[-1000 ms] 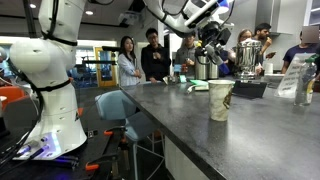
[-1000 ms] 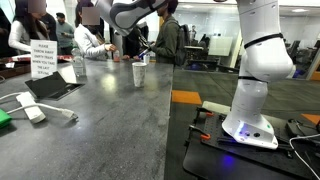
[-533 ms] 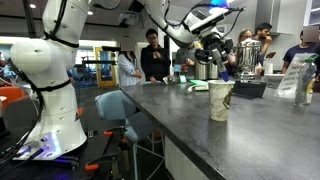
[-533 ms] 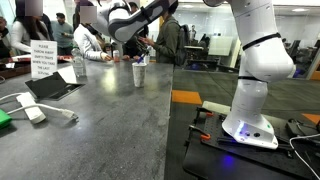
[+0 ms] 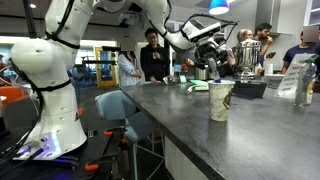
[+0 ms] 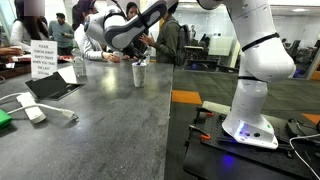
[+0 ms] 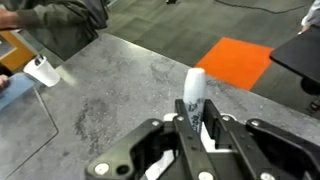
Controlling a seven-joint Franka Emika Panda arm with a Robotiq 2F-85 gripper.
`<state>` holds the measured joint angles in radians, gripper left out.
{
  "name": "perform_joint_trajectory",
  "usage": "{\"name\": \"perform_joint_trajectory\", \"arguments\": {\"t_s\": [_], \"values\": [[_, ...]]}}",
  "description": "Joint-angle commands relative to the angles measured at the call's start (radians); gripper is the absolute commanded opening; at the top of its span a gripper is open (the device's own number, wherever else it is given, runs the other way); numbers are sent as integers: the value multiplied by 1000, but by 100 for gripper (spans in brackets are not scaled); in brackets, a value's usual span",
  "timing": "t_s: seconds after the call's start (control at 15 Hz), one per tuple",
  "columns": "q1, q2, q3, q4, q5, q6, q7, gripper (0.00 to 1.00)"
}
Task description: Put the marker inside the cup
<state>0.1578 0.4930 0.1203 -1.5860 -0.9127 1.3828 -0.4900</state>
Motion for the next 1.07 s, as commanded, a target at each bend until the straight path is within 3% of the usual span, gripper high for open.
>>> {"name": "perform_joint_trajectory", "arguments": {"t_s": [0.0, 0.07, 0.2, 0.47, 0.6, 1.0], "values": [[11, 9, 0, 5, -29, -39, -14, 6], [12, 12, -2, 8, -33, -46, -8, 48], [12, 11, -3, 9, -48, -49, 2, 56], [5, -5, -2, 9, -72, -25, 35, 87], [-8, -25, 6, 23, -26, -5, 84, 100], [-62, -135, 2, 30, 235, 37, 156, 100]]}}
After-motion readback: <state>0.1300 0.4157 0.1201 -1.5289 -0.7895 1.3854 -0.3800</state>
